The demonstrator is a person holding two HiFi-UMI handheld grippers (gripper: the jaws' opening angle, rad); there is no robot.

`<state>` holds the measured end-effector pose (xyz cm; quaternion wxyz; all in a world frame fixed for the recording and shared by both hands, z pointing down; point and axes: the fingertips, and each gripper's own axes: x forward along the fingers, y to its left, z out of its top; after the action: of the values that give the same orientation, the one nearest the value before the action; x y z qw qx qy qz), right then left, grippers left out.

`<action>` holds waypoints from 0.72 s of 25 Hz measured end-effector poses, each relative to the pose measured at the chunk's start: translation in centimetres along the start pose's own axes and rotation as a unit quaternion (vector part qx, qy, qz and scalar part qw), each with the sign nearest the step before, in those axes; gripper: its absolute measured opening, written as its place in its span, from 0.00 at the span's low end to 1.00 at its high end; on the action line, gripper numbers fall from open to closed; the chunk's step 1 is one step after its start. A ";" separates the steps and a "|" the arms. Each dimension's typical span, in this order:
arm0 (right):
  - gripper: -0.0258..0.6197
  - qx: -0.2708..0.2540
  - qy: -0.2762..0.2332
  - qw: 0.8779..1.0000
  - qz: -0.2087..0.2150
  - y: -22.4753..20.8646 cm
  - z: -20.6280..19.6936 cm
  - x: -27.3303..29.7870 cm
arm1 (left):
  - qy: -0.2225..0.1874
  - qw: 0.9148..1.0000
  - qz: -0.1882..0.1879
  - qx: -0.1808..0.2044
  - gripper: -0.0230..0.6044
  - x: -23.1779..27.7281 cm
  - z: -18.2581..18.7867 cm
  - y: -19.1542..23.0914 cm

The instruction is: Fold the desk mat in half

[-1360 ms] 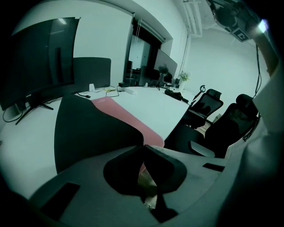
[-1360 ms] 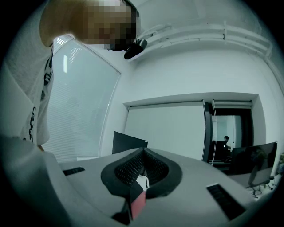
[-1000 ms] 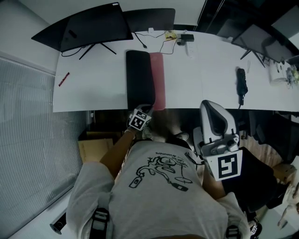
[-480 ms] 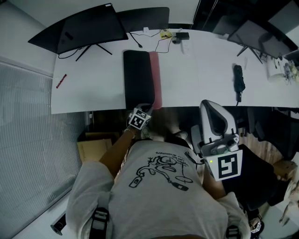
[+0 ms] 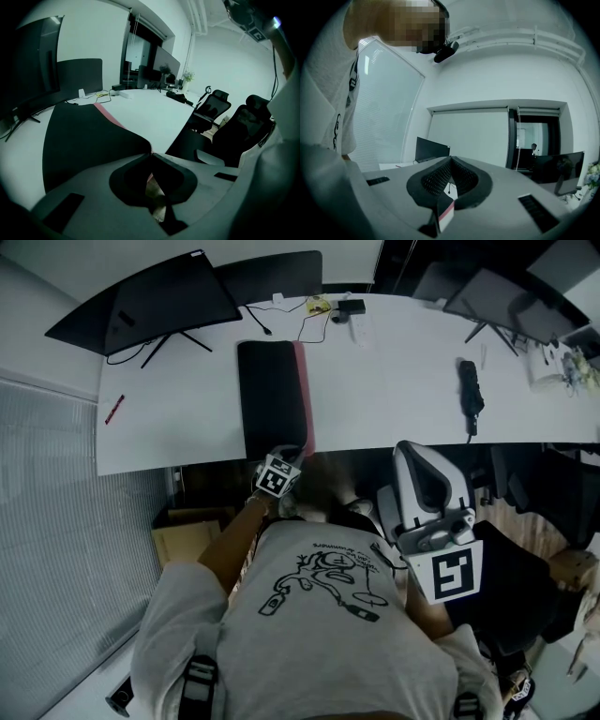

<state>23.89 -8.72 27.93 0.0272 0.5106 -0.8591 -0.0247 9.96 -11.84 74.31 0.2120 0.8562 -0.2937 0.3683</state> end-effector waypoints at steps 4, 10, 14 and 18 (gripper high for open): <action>0.05 0.000 0.001 1.000 0.000 -0.4 -0.2 -0.5 | 0.001 1.000 -0.004 0.001 0.09 0.5 0.5 -0.7; 0.05 -0.001 0.004 1.000 -0.005 -1.3 -0.5 -0.7 | 0.001 1.000 -0.007 0.002 0.09 1.5 0.5 -1.0; 0.05 -0.001 0.006 1.000 -0.004 -1.7 -0.6 -0.5 | 0.000 1.000 -0.009 0.003 0.09 1.8 0.5 -1.2; 0.05 -0.001 0.007 1.000 -0.002 -1.8 -0.7 0.0 | 0.002 1.000 -0.010 0.002 0.09 1.8 0.8 -1.2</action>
<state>25.50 -9.63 28.47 0.0335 0.5127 -0.8576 -0.0220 12.15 -11.98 74.96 0.2146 0.8587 -0.2841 0.3686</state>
